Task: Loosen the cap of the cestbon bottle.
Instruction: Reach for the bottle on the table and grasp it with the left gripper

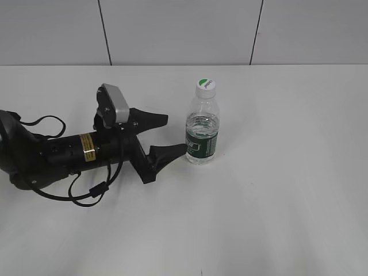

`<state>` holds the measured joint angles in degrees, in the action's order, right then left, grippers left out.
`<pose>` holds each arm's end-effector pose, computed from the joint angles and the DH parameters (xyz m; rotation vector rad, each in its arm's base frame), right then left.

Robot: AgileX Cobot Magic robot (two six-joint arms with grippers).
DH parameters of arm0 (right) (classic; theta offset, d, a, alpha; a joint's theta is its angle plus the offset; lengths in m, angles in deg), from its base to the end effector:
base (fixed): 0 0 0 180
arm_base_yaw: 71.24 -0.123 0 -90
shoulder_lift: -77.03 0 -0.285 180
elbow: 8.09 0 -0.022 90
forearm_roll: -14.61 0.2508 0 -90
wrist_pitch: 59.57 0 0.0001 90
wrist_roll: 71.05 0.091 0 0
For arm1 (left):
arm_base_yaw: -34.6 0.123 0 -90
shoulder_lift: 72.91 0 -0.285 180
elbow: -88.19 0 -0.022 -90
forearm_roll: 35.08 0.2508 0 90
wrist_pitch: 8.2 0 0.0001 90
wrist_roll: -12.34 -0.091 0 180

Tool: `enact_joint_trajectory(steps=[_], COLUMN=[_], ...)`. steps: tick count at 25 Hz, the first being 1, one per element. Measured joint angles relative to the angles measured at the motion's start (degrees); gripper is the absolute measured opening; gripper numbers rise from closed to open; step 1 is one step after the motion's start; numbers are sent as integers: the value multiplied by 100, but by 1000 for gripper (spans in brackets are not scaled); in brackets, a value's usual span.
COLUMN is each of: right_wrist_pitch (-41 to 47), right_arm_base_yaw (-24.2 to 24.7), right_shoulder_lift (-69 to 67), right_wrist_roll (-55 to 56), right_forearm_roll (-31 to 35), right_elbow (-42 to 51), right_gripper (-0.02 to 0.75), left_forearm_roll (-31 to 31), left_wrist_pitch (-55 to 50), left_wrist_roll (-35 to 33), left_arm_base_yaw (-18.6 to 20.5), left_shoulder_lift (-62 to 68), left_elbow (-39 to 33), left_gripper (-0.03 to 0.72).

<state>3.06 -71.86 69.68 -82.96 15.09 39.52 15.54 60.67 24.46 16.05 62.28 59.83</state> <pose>-0.0093 0.0006 0.2792 -0.2248 2.0418 -0.1124 0.3159 -0.1752 0.0732 0.9986 1.5261 -0.8177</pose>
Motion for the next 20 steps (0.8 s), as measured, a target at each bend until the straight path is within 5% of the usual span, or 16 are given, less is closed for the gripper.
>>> enact_joint_trajectory(steps=[20], right_wrist_pitch=[0], right_arm_base_yaw=[0], right_shoulder_lift=[0], right_wrist_roll=[0], right_forearm_roll=[6], right_elbow=[0], right_gripper=[512], left_forearm_roll=[-185], left_wrist_pitch=[-480], left_wrist_roll=[128], left_arm_base_yaw=[-444], left_shoulder_lift=[491], left_elbow=[519], left_gripper=[563])
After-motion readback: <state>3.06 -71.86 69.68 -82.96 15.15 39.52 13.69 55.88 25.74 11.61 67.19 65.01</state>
